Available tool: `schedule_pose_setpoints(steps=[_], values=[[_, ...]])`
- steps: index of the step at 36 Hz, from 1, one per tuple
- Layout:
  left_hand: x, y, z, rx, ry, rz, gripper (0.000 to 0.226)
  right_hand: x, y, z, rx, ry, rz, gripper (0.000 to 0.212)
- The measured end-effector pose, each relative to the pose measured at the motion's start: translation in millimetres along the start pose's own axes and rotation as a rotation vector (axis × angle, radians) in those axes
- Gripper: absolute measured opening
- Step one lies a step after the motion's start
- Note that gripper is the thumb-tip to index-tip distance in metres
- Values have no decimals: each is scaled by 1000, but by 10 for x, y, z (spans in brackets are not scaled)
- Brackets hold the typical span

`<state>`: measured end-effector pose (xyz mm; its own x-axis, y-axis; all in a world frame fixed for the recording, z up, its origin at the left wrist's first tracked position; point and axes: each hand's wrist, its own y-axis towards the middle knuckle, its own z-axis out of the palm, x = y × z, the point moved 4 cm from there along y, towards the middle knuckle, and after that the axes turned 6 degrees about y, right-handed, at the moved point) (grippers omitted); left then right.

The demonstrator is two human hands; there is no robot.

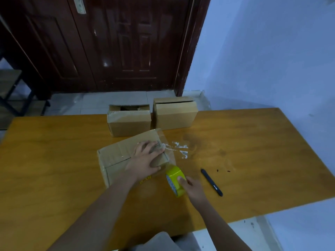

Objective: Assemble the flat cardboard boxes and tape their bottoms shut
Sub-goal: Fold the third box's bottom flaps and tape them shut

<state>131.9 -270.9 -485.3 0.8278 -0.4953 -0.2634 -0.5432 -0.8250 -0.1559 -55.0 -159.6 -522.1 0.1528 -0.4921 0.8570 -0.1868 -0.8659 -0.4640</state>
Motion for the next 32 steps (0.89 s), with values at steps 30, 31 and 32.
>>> schedule_pose_setpoints(steps=[30,31,32], values=[[-688,-218,191,-105,306,-130,105,-346,-74,76,-57,-205,-13,42],[-694,-211,207,-94,311,-141,108,-364,-78,77,-71,-202,1,42],[-701,-200,219,-83,312,-151,110,-386,-82,79,-83,-210,5,43]])
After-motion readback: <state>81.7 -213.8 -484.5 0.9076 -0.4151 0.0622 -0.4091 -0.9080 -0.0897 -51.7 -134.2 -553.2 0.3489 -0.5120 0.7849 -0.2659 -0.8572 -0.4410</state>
